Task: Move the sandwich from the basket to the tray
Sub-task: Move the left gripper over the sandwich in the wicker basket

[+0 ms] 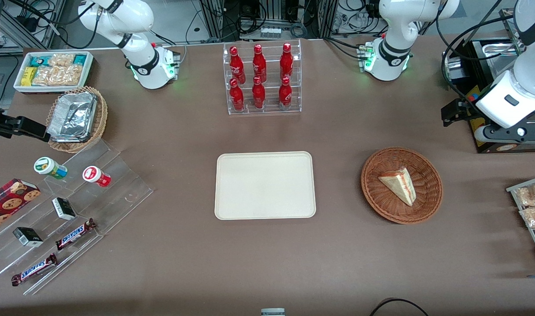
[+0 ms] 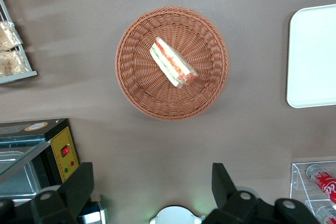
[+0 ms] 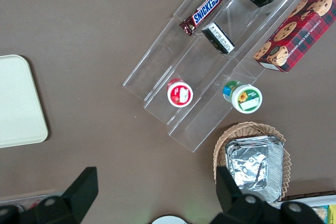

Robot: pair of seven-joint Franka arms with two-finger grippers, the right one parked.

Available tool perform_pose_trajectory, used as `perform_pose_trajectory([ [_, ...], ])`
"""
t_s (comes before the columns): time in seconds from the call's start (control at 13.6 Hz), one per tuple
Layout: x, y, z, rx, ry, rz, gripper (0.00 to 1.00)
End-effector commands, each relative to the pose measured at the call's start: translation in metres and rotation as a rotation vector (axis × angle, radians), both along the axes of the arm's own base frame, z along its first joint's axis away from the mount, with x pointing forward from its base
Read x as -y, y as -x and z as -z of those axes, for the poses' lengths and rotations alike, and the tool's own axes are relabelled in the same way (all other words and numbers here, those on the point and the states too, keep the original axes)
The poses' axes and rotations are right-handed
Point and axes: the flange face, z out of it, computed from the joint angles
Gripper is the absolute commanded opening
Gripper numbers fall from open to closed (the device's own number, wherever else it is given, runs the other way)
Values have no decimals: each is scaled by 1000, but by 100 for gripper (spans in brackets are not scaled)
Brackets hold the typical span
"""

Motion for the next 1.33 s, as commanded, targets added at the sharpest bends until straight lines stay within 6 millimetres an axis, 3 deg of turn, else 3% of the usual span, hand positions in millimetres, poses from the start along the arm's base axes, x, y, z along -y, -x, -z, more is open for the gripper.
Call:
perform_pose_trajectory([
  [0.0, -3, 2, -3, -11, 26, 16, 99],
  [0.07, -3, -1, -3, -5, 30, 15, 99],
  [0.44, -3, -29, 42, -19, 35, -12, 99],
  [0.59, -2, -42, 80, -4, 26, -109, 99],
  [0.74, 1, -44, 130, 33, 6, -250, 99],
  [1.11, 4, -34, 234, 112, -11, -647, 99],
  [1.25, 5, -21, 266, 137, -7, -678, 99],
])
